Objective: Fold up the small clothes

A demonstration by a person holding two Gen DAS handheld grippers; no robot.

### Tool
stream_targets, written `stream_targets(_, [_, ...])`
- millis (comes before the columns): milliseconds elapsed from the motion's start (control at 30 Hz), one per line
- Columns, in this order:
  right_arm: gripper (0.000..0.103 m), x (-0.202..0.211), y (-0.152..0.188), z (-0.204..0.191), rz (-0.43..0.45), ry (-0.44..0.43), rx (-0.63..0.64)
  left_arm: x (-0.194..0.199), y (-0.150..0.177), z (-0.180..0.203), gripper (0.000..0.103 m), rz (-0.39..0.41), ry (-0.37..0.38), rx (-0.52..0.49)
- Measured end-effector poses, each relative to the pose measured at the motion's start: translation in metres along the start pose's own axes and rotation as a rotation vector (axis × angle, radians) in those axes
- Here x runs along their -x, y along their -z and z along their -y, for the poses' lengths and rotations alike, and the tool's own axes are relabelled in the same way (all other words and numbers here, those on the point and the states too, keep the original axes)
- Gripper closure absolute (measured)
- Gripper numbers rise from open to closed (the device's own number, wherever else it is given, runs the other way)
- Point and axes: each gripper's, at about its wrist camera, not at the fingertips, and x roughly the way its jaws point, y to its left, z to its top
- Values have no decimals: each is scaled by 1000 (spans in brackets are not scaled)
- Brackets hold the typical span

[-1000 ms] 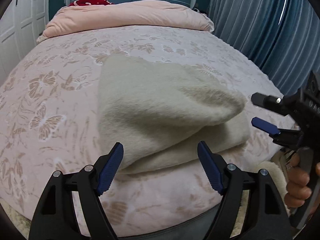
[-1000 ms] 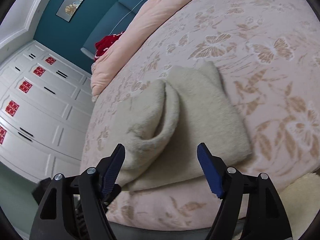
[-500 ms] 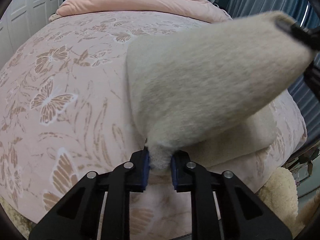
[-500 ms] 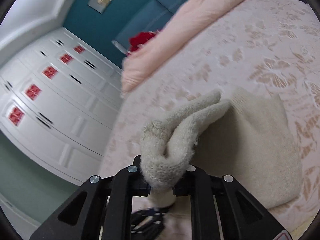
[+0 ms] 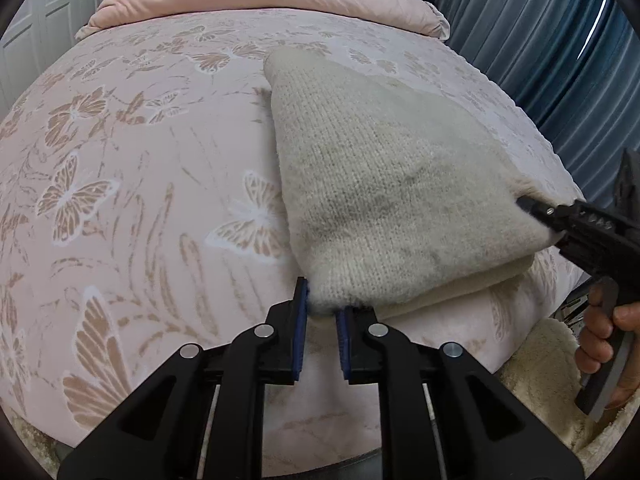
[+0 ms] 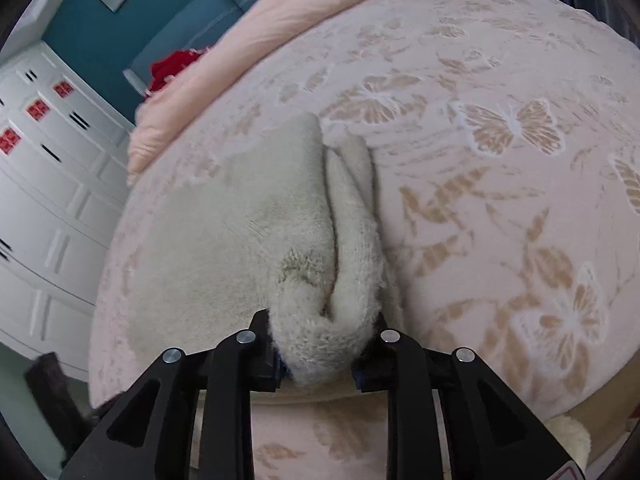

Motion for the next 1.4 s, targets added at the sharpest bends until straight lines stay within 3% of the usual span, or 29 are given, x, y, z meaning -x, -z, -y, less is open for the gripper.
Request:
stream_targets(67, [66,13,1,11,20,-26,-62,11,2,-1,82,3,22,1])
stream_targets(100, [62,24,2,13,42,-1,-76,17,4,-2,74,3,22,2])
stream_targets(133, [58,36,3,15,68,41,-76,23,6,-4,53,11,20,9])
stream_targets(167, [58,48,5,16,95,93,-67,30,9,-7,42,30,22,22])
stream_targets(200, [59,59,5,13,120,150,-53,37,12,-10,40,46,26,32])
stream_targets(233, [68,69,3,7,151,190,-34,41,14,-12,39,45,27,35])
stream_targets(267, [90,81,3,-4,185,165,2,43,16,-14,38,36,21,34])
stream_targets(300, [98,90,-2,-20,197,96,48,44,18,-14,38,29,11,30])
stream_targets(400, [100,97,-15,-83,188,-67,200,50,21,-13,38,21,-3,19])
stream_targets(467, [100,87,-18,-124,176,-128,289,54,22,-11,37,31,-5,14])
stream_targets(567, [100,28,-9,-156,52,-111,356,58,25,-10,29,31,-40,11])
stream_targets(667, [103,-79,37,-130,-300,-73,272,63,28,-14,29,38,-36,19])
stream_targets(700, [103,-86,51,-119,-316,-131,216,63,29,-15,29,36,-35,21])
stream_targets(767, [103,-67,53,-120,-300,-144,206,62,30,-18,24,34,-34,21])
stream_targets(900, [103,-23,27,-144,-177,-148,255,52,33,-19,24,15,-34,37])
stream_targets(967, [102,-26,25,-157,-159,-130,311,49,32,-14,24,12,-30,40])
stream_targets(1067, [103,-78,43,-161,-262,-50,412,51,29,-6,24,24,-26,24])
stream_targets(1167, [103,-57,33,-161,-219,-83,388,55,23,-5,23,36,-40,2])
stream_targets(1200, [103,-37,25,-158,-165,-102,359,57,21,-6,23,42,-41,3])
stream_targets(1300, [86,15,1,-128,6,-42,282,58,15,-10,21,55,-32,24])
stream_targets(1333, [72,26,-6,-112,49,9,261,57,12,-10,21,55,-26,32])
stream_targets(1367, [65,32,-12,-96,72,57,238,56,8,-9,21,56,-20,37])
stream_targets(1400, [65,34,-18,-77,71,93,207,55,4,-7,21,58,-12,37])
